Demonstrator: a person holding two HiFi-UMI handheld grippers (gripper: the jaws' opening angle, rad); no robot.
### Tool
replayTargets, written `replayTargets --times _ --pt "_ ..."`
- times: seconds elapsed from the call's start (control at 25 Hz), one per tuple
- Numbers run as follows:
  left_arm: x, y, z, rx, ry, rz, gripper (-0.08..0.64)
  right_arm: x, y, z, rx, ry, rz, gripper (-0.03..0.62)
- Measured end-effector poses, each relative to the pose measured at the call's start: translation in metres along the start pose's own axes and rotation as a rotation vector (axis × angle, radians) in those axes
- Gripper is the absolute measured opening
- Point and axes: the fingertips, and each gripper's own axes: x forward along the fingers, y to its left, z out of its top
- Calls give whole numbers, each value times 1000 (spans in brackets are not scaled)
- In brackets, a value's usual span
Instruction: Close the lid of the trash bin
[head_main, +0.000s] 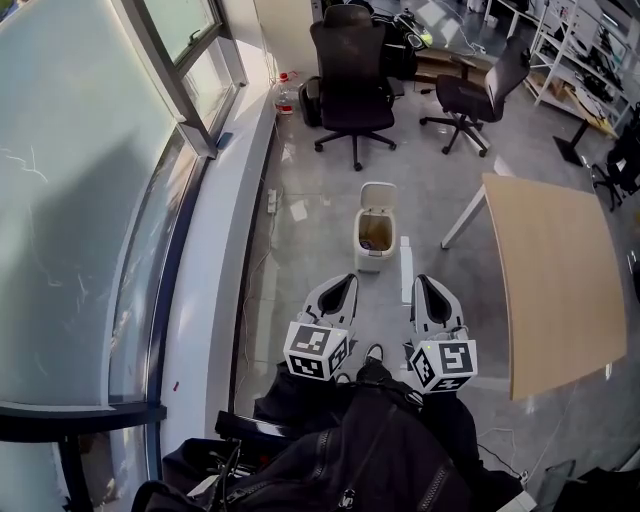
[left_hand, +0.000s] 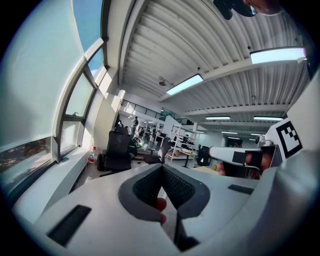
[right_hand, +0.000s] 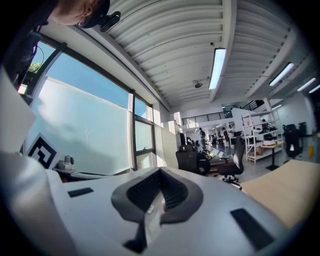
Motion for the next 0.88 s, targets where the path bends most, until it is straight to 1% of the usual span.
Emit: replayTargets --times 0.16,0.4,0.64,0.88 --pt "10 5 -2 -4 5 13 -5 13 -5 -4 4 8 18 3" --pt "42 34 6 -5 -4 78 -5 58 -21 -2 8 -1 67 3" --pt "108 46 19 9 -9 99 -5 111 -68 0 34 1 69 3" --pt "175 48 25 16 16 115 -5 155 -113 2 53 19 110 3"
